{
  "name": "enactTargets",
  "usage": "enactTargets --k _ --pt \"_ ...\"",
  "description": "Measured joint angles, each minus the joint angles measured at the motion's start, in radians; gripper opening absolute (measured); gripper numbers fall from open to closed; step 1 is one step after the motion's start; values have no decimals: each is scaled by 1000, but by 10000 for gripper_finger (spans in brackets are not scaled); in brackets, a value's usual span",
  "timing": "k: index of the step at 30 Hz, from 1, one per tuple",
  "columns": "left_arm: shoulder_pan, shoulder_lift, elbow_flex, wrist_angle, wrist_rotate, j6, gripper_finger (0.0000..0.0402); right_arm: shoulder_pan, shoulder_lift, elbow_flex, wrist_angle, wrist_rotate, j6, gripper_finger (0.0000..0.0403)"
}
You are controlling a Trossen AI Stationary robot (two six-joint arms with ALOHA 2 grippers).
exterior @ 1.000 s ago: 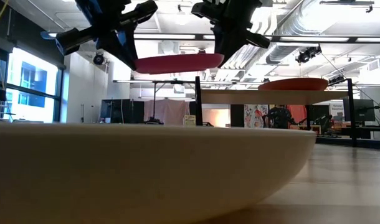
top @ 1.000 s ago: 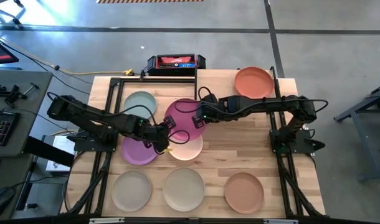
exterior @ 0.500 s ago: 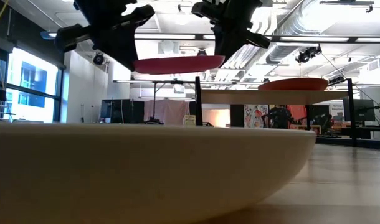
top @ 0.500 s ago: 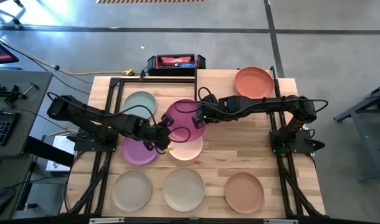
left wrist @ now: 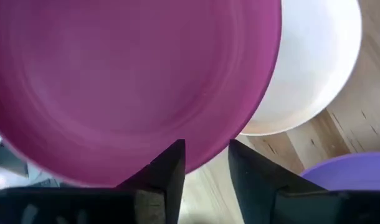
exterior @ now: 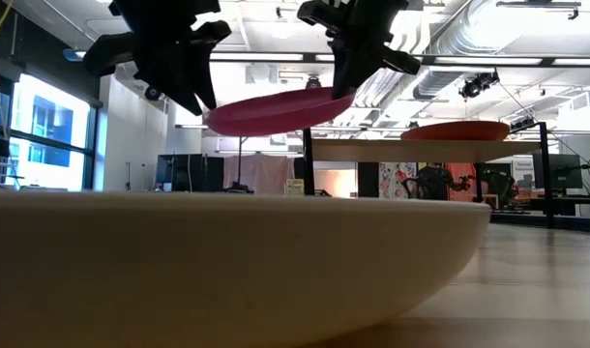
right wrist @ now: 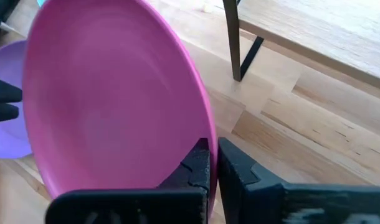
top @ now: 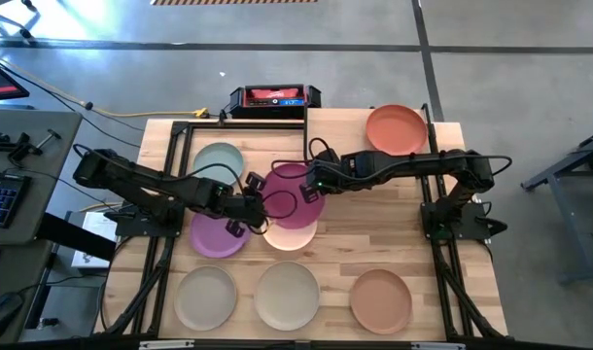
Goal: Place and stack plates onto a shelf
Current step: Stack the pink plate on top of the orange plate on the shelf
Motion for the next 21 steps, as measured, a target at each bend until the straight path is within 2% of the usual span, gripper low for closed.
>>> enactTargets --k 8,21 --pt "-2 -5 0 -17 -119 -30 125 -9 -2 0 -25 -1 -4 1" --pt "14 -97 2 -19 -156 -151 123 -64 -117 2 -128 8 -31 0"
